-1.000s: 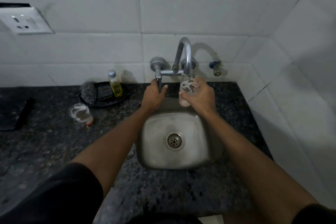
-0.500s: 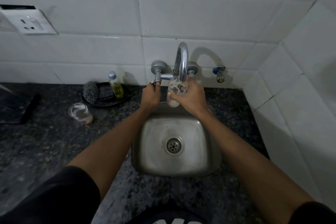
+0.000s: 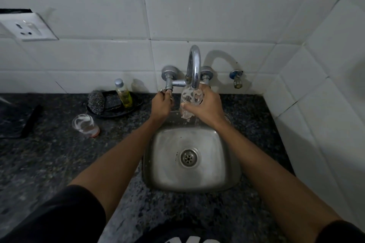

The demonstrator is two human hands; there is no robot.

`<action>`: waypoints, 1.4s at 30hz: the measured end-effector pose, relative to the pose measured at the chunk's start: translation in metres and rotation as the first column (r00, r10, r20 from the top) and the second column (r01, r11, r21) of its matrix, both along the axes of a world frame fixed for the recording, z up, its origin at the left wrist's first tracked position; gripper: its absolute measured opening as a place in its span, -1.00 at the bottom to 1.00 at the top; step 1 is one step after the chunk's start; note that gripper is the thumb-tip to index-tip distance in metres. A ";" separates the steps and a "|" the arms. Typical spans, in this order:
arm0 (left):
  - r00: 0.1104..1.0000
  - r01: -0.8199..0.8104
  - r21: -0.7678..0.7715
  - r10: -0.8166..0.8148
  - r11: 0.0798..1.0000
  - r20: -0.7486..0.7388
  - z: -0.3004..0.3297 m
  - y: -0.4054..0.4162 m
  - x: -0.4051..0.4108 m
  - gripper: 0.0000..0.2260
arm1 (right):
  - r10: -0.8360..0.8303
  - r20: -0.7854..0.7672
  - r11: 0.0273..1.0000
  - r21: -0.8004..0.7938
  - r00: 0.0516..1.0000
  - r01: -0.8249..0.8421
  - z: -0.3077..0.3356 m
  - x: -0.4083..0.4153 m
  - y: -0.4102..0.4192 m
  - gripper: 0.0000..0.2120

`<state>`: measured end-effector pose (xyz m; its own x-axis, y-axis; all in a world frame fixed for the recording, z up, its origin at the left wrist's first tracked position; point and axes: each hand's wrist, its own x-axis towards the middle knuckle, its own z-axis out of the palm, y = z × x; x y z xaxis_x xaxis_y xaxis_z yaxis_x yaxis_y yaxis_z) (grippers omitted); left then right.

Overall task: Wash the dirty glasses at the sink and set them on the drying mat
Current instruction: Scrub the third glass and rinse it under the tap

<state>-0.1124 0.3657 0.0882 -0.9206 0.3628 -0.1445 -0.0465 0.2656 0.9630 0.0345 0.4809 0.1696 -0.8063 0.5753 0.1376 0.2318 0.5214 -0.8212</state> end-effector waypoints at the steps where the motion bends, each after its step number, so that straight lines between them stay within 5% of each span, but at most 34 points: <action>1: 0.996 -0.016 0.005 0.015 1.000 0.088 -0.001 0.001 0.001 -0.71 | 0.008 -0.004 1.000 -0.002 1.000 -0.008 -0.001 0.001 0.000 -0.44; 3: 0.914 0.027 0.059 -0.049 0.998 0.404 0.009 0.005 0.012 -0.51 | 0.032 -0.016 0.999 -0.003 0.999 -0.032 -0.002 0.003 -0.002 -0.44; 4: 0.797 0.096 0.176 -0.182 0.980 0.576 0.013 0.006 0.020 -0.42 | 0.046 -0.016 0.999 -0.001 0.999 -0.046 -0.004 0.004 -0.002 -0.43; 6: 0.599 0.081 0.415 -0.378 0.906 0.707 0.023 0.005 0.038 -0.44 | 0.079 0.004 0.997 0.008 0.997 -0.079 -0.007 0.008 -0.004 -0.39; 8: 0.546 -0.001 0.489 -0.410 0.872 0.731 0.022 0.006 0.050 -0.61 | 0.152 0.021 0.986 0.062 0.988 -0.153 -0.009 0.013 -0.004 -0.33; 11: 0.548 -0.132 0.530 -0.384 0.838 0.743 0.017 0.006 0.055 -0.68 | 0.251 0.071 0.892 0.370 0.965 -0.259 -0.013 0.022 0.000 -0.34; 13: 0.554 -0.211 0.536 -0.352 0.817 0.755 0.013 0.008 0.052 -0.59 | 0.341 0.086 0.708 0.632 0.936 -0.316 -0.014 0.024 0.003 -0.58; 15: 0.560 -0.241 0.533 -0.333 0.811 0.759 0.011 0.010 0.053 -0.50 | 0.405 0.154 0.569 0.729 0.901 -0.380 -0.019 0.026 0.003 -0.73; 20: 0.601 -0.234 0.623 -0.392 0.747 0.697 0.013 0.016 0.051 -0.51 | 0.391 0.294 0.684 0.542 0.872 -0.489 -0.017 0.018 0.005 -0.76; 23: 0.630 -0.248 0.596 -0.340 0.764 0.698 0.015 0.017 0.053 -0.56 | 0.443 0.402 0.631 0.495 0.801 -0.597 -0.004 0.018 0.017 -0.76; 29: 0.646 -0.284 0.606 -0.318 0.743 0.694 0.020 0.025 0.059 -0.48 | 0.425 0.240 0.840 0.255 0.873 -0.479 -0.009 0.018 -0.001 -0.73; 32: 0.621 -0.169 0.571 -0.363 0.803 0.695 0.028 0.023 0.058 -0.48 | 0.394 0.412 0.697 0.449 0.822 -0.559 -0.009 0.019 0.002 -0.62; 34: 0.624 -0.161 0.569 -0.364 0.806 0.692 0.029 0.020 0.056 -0.57 | 0.404 0.380 0.685 0.477 0.832 -0.551 -0.011 0.023 0.008 -0.56; 37: 0.667 -0.220 0.640 -0.366 0.736 0.649 0.022 0.019 0.057 -0.56 | 0.381 0.127 0.913 0.106 0.916 -0.395 -0.010 0.021 -0.007 -0.70; 39: 0.682 -0.205 0.646 -0.366 0.735 0.633 0.023 0.017 0.060 -0.55 | 0.308 0.089 0.950 -0.087 0.947 -0.301 -0.004 0.016 -0.017 -0.71; 42: 0.667 -0.146 0.623 -0.389 0.768 0.636 0.024 0.015 0.052 -0.44 | 0.376 0.131 0.895 0.204 0.917 -0.396 -0.004 0.017 -0.008 -0.66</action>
<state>-0.0603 0.3808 0.1122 -0.5614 0.7100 -0.4251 -0.7736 -0.2677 0.5744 0.0514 0.4725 0.1655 -0.9730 0.1792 0.1452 0.0396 0.7500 -0.6603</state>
